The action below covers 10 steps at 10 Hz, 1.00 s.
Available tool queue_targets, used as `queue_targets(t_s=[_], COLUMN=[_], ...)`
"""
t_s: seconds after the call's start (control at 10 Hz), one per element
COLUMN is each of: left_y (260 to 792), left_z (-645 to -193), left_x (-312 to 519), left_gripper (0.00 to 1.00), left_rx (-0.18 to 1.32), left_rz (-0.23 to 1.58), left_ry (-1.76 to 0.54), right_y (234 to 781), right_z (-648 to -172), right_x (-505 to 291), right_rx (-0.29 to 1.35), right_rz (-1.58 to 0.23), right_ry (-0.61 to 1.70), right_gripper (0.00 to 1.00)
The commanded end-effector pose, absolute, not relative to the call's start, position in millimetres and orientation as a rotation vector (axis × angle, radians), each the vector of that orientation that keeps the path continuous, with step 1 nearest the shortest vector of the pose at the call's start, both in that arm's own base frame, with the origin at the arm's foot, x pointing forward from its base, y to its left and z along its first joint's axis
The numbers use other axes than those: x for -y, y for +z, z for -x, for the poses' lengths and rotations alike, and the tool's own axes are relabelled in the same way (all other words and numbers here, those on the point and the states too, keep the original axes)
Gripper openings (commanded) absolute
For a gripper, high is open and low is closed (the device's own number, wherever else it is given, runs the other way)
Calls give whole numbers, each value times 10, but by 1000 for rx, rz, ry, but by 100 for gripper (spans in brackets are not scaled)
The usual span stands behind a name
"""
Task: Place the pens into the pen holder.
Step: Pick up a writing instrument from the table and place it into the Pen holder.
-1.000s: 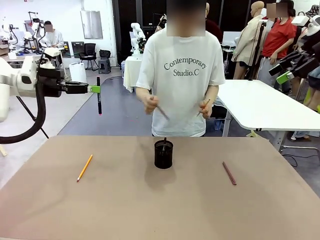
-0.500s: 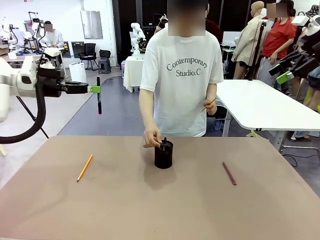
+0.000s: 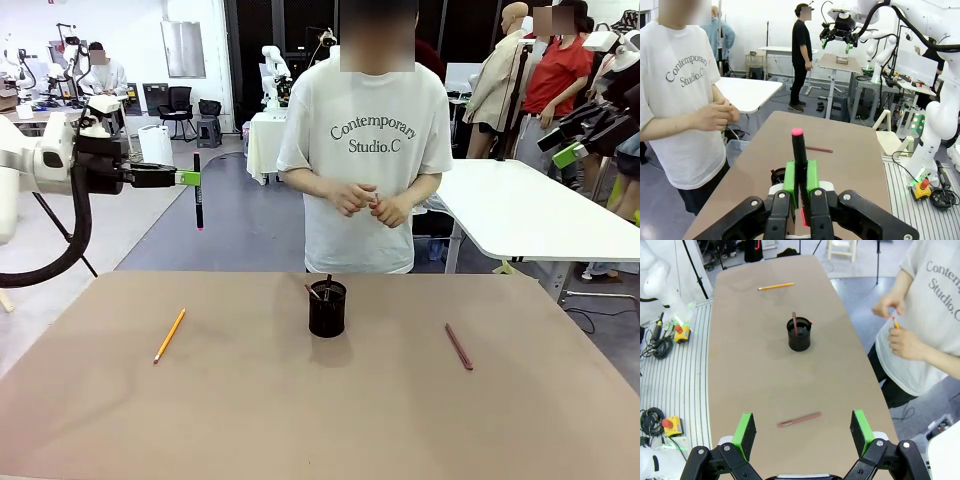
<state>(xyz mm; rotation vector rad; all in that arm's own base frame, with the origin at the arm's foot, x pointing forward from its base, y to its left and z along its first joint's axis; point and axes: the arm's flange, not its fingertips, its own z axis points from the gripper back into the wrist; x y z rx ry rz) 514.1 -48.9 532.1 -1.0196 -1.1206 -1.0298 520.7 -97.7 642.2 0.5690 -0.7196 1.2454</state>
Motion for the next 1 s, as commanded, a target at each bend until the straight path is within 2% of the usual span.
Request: queue_targets(t_s=[0.0, 0.9], left_y=[5339, 5339], left_z=[-5129, -5129], left_x=[479, 479], left_gripper=[0, 0], left_rx=[1119, 1119], left_rz=[1029, 1029], left_ry=[-1029, -1029], right_y=[6428, 6428], right_z=[-5189, -5189], right_x=[965, 965], right_rx=[724, 724], right_rz=[-572, -572], right_ry=[1249, 1249], right_gripper=[100, 100])
